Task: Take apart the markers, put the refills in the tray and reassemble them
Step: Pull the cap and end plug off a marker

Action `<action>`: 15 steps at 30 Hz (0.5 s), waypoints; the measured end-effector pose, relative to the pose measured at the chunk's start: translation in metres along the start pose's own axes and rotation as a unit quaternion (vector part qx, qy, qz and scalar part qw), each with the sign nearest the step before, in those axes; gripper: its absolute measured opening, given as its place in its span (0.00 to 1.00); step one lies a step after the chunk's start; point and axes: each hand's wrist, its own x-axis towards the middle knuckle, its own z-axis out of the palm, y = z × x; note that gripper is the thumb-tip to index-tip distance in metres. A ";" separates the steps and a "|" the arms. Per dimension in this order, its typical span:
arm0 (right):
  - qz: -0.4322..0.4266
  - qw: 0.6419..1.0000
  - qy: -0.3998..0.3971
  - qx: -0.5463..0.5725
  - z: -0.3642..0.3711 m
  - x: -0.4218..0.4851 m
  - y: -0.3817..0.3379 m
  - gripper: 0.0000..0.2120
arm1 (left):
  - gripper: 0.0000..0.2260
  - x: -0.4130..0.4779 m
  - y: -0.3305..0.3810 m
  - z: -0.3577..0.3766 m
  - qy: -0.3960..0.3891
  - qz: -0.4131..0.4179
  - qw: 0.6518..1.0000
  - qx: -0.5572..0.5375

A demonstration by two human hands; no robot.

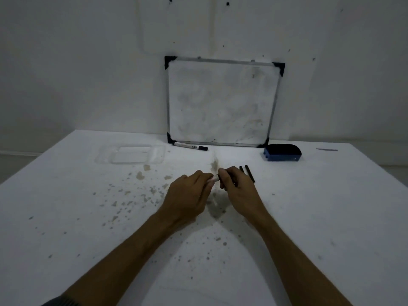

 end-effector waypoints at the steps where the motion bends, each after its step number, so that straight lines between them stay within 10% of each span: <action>1: 0.000 1.000 0.010 -0.003 0.001 0.000 0.002 0.14 | 0.11 -0.001 0.001 0.001 -0.006 0.001 1.000 -0.005; 11: -0.014 0.999 0.033 -0.041 0.003 -0.002 0.026 0.28 | 0.21 -0.009 -0.007 0.001 -0.065 0.038 0.997 -0.034; 15: 0.015 0.999 0.011 -0.040 0.004 -0.003 0.031 0.27 | 0.17 -0.008 -0.013 0.001 -0.064 -0.074 0.986 -0.133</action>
